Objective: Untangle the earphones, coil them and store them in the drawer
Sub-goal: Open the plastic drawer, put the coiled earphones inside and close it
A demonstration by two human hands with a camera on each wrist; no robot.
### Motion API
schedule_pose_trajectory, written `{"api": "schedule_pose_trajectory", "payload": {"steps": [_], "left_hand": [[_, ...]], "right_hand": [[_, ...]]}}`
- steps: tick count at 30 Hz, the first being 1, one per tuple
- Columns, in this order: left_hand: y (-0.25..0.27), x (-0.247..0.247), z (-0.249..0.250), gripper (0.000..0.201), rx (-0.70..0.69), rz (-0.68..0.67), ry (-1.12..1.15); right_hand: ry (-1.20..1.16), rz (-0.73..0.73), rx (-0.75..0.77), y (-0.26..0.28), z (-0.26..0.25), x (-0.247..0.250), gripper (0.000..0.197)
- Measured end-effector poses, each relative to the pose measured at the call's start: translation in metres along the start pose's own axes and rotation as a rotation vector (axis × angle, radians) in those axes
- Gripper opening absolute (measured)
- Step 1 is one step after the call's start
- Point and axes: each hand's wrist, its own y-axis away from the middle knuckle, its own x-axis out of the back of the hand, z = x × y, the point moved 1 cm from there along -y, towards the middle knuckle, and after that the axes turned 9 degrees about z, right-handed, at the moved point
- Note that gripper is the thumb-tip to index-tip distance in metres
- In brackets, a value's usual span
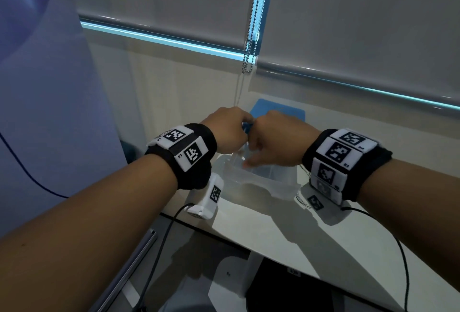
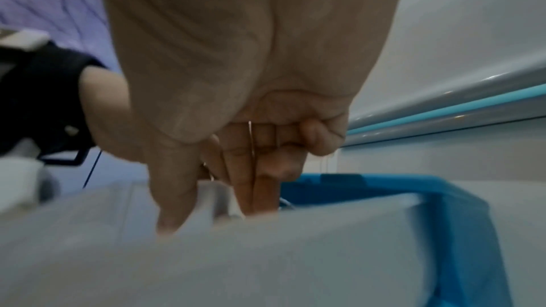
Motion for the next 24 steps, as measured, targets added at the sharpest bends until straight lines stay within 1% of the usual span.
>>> {"api": "schedule_pose_trajectory", "payload": {"steps": [2, 5, 7, 8, 11, 12, 13, 15, 16, 18, 20, 24], "left_hand": [[0.001, 0.000, 0.000, 0.038, 0.001, 0.001, 0.011], [0.001, 0.000, 0.000, 0.036, 0.009, 0.009, 0.005], [0.001, 0.000, 0.001, 0.035, 0.012, 0.014, 0.004], [0.001, 0.001, 0.000, 0.036, 0.012, 0.015, 0.004], [0.002, 0.001, 0.000, 0.033, 0.009, 0.011, 0.025], [0.002, 0.001, -0.001, 0.032, 0.007, 0.010, 0.028], [0.002, 0.001, -0.001, 0.032, 0.007, 0.010, 0.028], [0.001, 0.001, -0.001, 0.037, 0.011, 0.014, 0.020], [0.002, 0.001, -0.001, 0.041, 0.013, 0.013, 0.015], [0.002, 0.002, 0.001, 0.047, 0.021, 0.006, 0.003], [0.003, 0.002, 0.002, 0.048, 0.023, 0.003, -0.003], [0.004, 0.002, 0.003, 0.046, 0.000, 0.015, -0.010]], "right_hand": [[0.032, 0.024, -0.050, -0.006, -0.003, -0.005, 0.048], [0.072, 0.065, -0.106, -0.012, -0.003, -0.009, 0.027], [0.095, 0.082, -0.134, -0.015, -0.002, -0.009, 0.019], [0.093, 0.082, -0.147, -0.016, -0.001, -0.009, 0.021], [0.013, 0.082, -0.166, -0.018, 0.005, -0.004, 0.037], [-0.032, 0.098, -0.162, -0.017, 0.008, 0.000, 0.039], [-0.073, 0.114, -0.150, -0.015, 0.012, 0.003, 0.033], [-0.120, 0.136, -0.112, -0.008, 0.018, 0.007, 0.012], [-0.122, 0.128, -0.081, -0.003, 0.021, 0.009, 0.008], [-0.052, 0.073, 0.006, 0.004, 0.024, 0.008, 0.013], [0.044, 0.034, 0.062, 0.006, 0.024, 0.006, 0.016], [0.154, 0.003, 0.075, 0.002, 0.020, 0.002, 0.014]]}}
